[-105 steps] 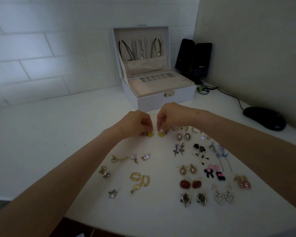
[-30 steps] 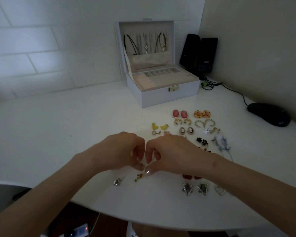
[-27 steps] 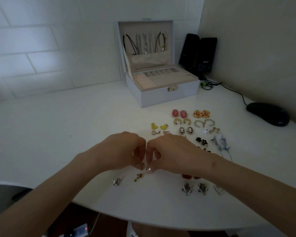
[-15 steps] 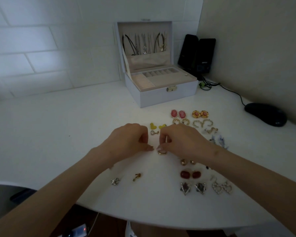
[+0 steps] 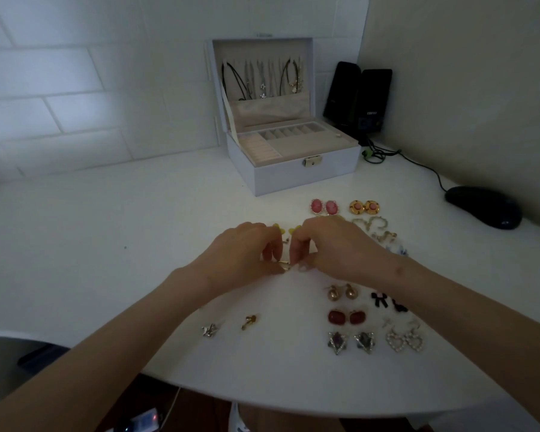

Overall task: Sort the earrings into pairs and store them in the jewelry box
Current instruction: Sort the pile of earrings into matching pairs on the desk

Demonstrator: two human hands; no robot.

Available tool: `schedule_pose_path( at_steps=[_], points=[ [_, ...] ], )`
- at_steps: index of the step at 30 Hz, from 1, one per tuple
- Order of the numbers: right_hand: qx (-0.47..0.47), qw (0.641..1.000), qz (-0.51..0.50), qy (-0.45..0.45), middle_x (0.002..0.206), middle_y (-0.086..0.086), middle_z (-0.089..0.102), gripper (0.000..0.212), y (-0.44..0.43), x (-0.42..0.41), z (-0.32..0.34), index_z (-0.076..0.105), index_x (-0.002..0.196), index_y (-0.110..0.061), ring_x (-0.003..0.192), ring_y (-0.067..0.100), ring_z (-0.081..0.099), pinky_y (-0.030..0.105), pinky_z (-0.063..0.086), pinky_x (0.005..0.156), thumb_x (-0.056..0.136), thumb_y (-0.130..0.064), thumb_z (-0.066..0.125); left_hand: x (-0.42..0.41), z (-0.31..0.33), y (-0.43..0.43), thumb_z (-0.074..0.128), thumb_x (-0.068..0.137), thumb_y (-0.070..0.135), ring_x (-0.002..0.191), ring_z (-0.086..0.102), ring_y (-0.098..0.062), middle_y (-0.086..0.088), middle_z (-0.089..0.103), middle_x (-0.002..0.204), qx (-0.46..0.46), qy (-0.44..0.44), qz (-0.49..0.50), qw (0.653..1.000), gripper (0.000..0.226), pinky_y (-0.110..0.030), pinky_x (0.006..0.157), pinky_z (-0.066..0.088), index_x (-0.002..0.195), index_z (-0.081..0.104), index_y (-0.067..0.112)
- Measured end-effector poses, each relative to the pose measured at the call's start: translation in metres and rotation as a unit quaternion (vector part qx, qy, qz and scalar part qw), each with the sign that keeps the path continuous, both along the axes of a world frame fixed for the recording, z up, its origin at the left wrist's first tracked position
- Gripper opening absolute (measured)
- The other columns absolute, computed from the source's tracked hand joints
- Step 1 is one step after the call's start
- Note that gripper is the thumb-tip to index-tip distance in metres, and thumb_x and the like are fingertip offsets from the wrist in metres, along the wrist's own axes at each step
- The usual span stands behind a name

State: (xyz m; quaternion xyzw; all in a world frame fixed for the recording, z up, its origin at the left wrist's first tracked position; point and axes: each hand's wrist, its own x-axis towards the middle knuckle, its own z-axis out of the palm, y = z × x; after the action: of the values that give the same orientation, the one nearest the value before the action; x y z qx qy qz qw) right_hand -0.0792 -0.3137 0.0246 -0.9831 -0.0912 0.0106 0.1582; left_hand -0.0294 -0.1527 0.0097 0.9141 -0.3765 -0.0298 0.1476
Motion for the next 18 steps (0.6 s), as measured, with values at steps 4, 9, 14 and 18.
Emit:
schedule_pose_path(
  at_steps=[4, 9, 14, 18],
  points=[
    [-0.028, 0.999, -0.035, -0.030, 0.085, -0.011, 0.056, 0.023, -0.004, 0.000, 0.001, 0.063, 0.092, -0.023, 0.080, 0.008, 0.051, 0.024, 0.035, 0.063, 0.076, -0.037, 0.072, -0.003, 0.000, -0.002, 0.064, 0.083, 0.037, 0.084, 0.045, -0.009, 0.010, 0.054, 0.094, -0.006, -0.009, -0.024, 1.000, 0.025, -0.023, 0.071, 0.037, 0.102, 0.053, 0.025],
    [-0.037, 0.998, -0.033, -0.031, 0.073, -0.015, 0.046, 0.016, -0.003, 0.001, -0.004, 0.065, 0.085, -0.022, 0.073, 0.006, 0.045, 0.015, 0.028, 0.054, 0.077, -0.035, 0.070, -0.002, -0.003, -0.007, 0.061, 0.085, 0.036, 0.084, 0.044, -0.011, 0.006, 0.055, 0.094, -0.002, -0.020, 0.004, 1.000, 0.015, -0.024, 0.071, 0.035, 0.091, 0.057, 0.022],
    [-0.024, 0.999, -0.035, -0.020, 0.082, -0.011, 0.055, 0.010, -0.003, 0.006, -0.005, 0.067, 0.087, -0.021, 0.075, 0.008, 0.050, 0.015, 0.029, 0.054, 0.080, -0.027, 0.070, 0.001, -0.007, -0.014, 0.058, 0.086, 0.043, 0.080, 0.048, -0.014, 0.005, 0.051, 0.084, -0.007, -0.019, 0.049, 0.999, 0.025, -0.026, 0.069, 0.038, 0.081, 0.050, 0.020],
    [-0.015, 0.999, -0.049, -0.019, 0.083, -0.009, 0.056, 0.009, -0.004, 0.008, -0.005, 0.068, 0.088, -0.020, 0.075, 0.008, 0.048, 0.023, 0.032, 0.057, 0.081, -0.025, 0.069, 0.003, -0.008, -0.018, 0.059, 0.084, 0.044, 0.079, 0.048, -0.013, 0.004, 0.052, 0.085, -0.016, -0.004, 0.061, 0.998, 0.027, -0.027, 0.070, 0.040, 0.080, 0.049, 0.020]
  ],
)
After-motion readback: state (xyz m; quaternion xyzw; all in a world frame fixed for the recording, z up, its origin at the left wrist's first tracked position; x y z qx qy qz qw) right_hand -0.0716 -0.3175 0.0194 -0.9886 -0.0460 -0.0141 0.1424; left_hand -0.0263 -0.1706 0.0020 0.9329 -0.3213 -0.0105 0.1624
